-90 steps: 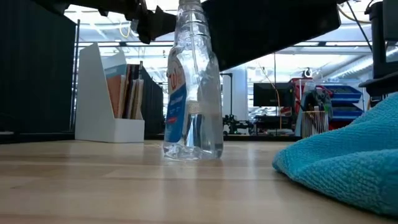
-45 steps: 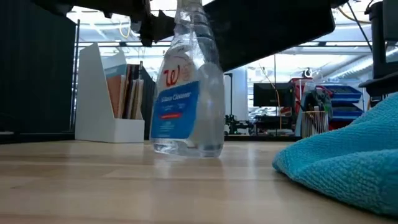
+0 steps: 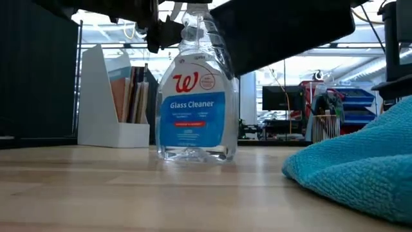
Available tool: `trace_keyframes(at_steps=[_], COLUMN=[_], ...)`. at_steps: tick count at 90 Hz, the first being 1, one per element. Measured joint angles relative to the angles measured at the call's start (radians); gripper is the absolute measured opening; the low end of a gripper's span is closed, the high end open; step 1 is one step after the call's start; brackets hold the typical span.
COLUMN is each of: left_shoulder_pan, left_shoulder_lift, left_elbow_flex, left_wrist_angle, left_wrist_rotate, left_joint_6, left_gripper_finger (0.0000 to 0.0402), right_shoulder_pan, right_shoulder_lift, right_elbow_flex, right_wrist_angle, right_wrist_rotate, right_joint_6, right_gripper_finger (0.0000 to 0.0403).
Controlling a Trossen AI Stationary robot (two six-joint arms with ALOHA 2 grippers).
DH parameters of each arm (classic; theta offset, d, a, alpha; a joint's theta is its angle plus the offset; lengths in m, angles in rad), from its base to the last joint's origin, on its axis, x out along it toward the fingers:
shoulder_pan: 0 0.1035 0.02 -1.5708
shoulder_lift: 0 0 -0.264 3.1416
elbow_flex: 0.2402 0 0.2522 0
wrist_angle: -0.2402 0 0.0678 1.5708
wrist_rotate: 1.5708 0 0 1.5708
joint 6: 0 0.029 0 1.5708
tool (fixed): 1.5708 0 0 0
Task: Apply microfiber cloth
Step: Spray the front of the tablet with the spray cleaning bottle
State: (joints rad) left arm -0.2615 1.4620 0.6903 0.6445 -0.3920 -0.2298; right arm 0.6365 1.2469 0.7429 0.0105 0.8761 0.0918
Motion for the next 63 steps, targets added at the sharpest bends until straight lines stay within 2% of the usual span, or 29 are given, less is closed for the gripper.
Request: trace_keyframes(at_steps=[17,33,47,63], left_shoulder_pan=[-0.004,-0.013,-0.025,-0.057], left_shoulder_lift=[-0.001,-0.021,-0.04,-0.052], left_elbow_flex=[0.0,-0.001,-0.003,-0.002], left_wrist_angle=[-0.02,-0.179,-0.371,-0.475], left_wrist_rotate=[-0.002,-0.002,0.01,0.08], left_joint_6=[-0.001,-0.041,-0.139,-0.218], left_gripper_finger=[0.0358,0.0358,0.0358,0.0358], right_shoulder_pan=[0.001,-0.022,-0.069,-0.133], right_shoulder_lift=[-0.001,-0.001,0.007,0.052], right_elbow_flex=[0.0,0.0,0.0,0.0], right_wrist_angle=[-0.161,-0.334,-0.353,-0.289], right_wrist_rotate=[-0.003,-0.006,-0.078,-0.16], right_joint_6=[0.084,0.245,0.296,0.274], right_gripper_finger=[0.0009,0.0009,0.0009,0.0009])
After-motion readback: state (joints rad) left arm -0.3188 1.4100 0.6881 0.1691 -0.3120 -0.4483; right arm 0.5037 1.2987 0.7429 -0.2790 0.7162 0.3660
